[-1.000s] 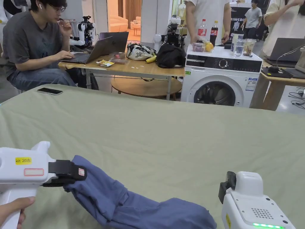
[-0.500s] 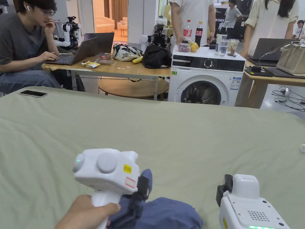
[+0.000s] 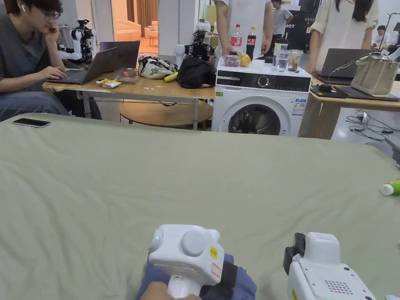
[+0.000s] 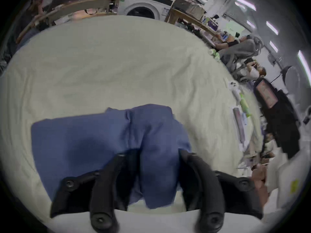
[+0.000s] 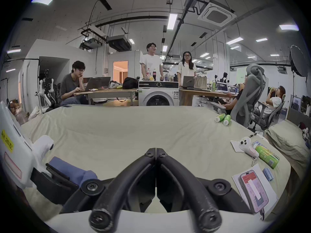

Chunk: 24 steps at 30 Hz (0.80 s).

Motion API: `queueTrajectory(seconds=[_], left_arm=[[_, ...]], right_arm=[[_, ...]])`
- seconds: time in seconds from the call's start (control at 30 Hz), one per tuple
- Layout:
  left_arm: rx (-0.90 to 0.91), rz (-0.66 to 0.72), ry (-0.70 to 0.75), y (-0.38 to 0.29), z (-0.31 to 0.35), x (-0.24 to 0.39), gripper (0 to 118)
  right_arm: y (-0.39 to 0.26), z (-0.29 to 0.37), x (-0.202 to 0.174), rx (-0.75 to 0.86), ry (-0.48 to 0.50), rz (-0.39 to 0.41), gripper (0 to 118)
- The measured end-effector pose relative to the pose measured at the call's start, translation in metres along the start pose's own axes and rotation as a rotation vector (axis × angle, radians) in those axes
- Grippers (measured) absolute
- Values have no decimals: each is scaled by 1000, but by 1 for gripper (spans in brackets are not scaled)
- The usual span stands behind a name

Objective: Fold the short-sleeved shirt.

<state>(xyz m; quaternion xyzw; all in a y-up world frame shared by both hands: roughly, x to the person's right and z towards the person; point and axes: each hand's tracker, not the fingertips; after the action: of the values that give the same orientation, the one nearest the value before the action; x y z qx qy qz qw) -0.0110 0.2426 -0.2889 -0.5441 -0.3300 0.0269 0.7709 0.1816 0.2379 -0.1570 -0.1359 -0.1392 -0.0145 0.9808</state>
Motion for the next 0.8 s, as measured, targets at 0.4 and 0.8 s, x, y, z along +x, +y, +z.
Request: queueTrajectory(seconds=[0.4, 0.8], left_arm=[[163, 72, -89, -2, 43, -26, 5], [29, 267, -350, -25, -61, -55, 0]], right_arm=[[-1, 4, 3, -5, 5, -23, 0], [-1, 4, 4, -1, 5, -16, 0]])
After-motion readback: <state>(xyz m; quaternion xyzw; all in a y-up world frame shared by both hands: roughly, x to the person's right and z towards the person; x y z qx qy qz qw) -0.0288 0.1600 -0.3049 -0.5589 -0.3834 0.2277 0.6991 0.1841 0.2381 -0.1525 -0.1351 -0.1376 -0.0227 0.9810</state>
